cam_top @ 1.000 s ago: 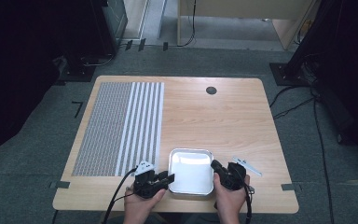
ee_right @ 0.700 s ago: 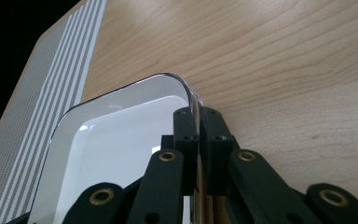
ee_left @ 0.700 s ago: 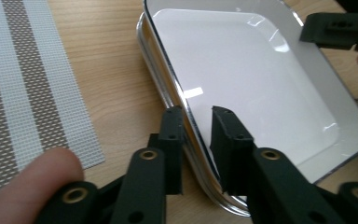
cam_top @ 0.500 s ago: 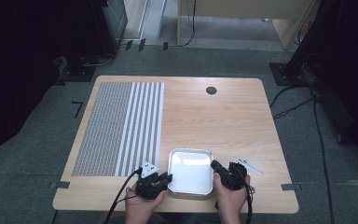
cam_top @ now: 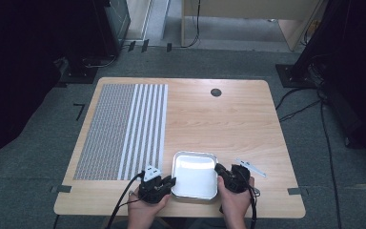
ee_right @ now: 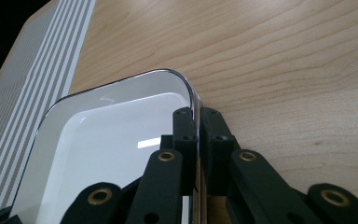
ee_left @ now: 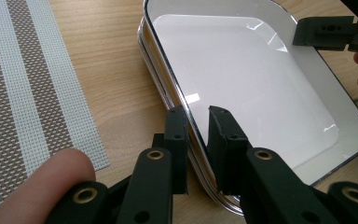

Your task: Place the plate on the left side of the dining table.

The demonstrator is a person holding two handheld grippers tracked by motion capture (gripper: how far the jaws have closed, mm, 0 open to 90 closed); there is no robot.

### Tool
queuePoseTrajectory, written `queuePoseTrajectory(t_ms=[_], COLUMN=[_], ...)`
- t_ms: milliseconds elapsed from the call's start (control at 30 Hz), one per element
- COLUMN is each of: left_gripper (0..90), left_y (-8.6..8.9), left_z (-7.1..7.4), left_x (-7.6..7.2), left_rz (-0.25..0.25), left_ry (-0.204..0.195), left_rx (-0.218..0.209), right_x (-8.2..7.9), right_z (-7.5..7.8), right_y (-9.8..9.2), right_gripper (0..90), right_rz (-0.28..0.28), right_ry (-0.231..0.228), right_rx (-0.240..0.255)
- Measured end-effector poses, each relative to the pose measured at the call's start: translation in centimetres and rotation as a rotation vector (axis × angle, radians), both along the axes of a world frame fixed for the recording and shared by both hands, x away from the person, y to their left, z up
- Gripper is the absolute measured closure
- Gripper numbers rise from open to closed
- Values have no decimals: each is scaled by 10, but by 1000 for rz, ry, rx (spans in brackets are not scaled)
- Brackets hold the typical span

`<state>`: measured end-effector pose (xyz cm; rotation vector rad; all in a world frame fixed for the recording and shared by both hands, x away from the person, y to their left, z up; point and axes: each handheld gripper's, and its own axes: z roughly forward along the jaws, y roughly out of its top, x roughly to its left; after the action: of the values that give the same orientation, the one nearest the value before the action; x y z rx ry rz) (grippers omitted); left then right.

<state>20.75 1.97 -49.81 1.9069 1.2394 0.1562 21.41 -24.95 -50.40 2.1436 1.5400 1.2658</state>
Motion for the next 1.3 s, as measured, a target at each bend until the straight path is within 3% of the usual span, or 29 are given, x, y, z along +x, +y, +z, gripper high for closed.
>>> queuePoseTrajectory(t_ms=[233,767,1100,1300], left_gripper=[804,820,824,826], left_y=[2,11,17,20], left_z=[3,19,28,31], left_x=[0,1,7,14], left_rz=[4,17,23,21], left_ry=[-4,-19,-19,0], left_rx=[-9,-62,-84,-101], right_x=[-2,-3,3,8], right_z=[4,21,29,34], right_y=[-1,-1,6,9], right_gripper=[871,872,874,875], right_rz=[-14,2,5,1], right_ry=[19,3,6,21], right_rx=[31,63,52,34])
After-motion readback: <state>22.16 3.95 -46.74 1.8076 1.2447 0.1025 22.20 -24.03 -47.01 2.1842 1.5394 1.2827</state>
